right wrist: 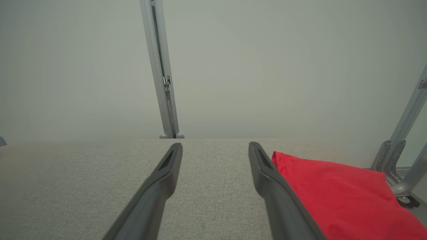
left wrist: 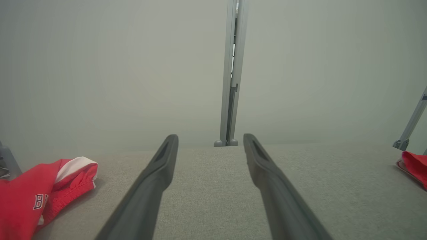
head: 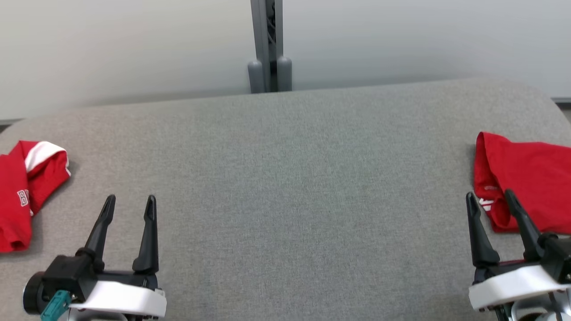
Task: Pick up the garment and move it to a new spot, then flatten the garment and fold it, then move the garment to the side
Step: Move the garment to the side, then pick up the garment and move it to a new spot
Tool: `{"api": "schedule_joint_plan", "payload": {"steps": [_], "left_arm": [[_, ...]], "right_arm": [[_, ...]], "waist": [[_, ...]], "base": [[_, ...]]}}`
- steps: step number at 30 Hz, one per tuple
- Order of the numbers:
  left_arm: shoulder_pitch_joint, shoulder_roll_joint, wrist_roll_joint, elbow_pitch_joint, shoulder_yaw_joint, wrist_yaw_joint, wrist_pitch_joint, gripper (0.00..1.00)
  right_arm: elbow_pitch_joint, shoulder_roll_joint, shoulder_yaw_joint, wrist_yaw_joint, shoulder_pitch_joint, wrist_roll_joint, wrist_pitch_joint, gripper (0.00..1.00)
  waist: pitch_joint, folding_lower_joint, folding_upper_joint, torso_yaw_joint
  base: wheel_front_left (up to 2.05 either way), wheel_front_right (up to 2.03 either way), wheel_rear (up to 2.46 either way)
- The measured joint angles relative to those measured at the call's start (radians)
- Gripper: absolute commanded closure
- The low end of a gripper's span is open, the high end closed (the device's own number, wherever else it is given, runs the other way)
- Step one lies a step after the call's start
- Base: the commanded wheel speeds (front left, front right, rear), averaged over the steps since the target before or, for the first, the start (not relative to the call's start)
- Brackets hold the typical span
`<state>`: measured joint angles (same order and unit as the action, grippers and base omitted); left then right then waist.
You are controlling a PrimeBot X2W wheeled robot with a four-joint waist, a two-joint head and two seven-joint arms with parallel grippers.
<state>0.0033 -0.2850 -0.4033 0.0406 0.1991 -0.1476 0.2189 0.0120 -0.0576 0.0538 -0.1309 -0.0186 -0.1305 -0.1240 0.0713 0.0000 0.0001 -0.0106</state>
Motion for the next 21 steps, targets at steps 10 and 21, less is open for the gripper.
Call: {"api": "schedule_joint_plan", "payload": {"steps": [10,21], "left_arm": [[0.058,-0.011,-0.014,0.000,0.009,-0.012,-0.029,0.00],[0.068,-0.039,-0.030,-0.048,0.006,0.004,-0.040,0.00]], "right_arm": [[-0.074,0.007,0.023,0.000,0.101,0.003,0.064,0.00],[-0.090,0.008,0.013,0.000,0.112,-0.018,0.081,0.00]], "waist": [[-0.085,0.0000,0.0000,0.004],[-0.096,0.0000,0.0000,0.004]], "base": [[0.00,0.00,0.00],[0.00,0.00,0.00]]}}
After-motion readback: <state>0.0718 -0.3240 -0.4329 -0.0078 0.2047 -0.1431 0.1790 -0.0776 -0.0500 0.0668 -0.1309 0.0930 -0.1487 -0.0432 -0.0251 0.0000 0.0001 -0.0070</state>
